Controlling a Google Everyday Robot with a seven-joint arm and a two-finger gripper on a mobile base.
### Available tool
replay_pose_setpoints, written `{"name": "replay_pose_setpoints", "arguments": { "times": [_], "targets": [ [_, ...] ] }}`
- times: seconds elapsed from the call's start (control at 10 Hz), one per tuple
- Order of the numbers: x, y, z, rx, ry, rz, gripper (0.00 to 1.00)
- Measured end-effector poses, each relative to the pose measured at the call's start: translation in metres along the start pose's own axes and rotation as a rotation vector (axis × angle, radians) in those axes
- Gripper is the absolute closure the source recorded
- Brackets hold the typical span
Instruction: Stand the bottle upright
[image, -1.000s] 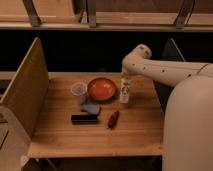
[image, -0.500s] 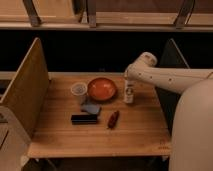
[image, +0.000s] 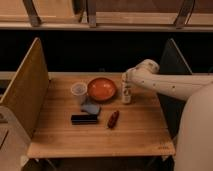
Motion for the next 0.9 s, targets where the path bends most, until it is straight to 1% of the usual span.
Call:
{"name": "replay_pose_setpoints", "arguments": {
  "times": [0.2, 0.3, 0.7, 0.9],
  "targets": [
    [0.006, 0.009, 0.005, -0.028, -0.008, -0.061, 1.0],
    [0.015, 0.009, 0.008, -0.029, 0.007, -0.074, 1.0],
    [0.006, 0.003, -0.005, -0.035, -0.026, -0.097, 1.0],
    [-0.006, -0.001, -0.01, -0.033, -0.054, -0.107, 1.0]
  ]
}}
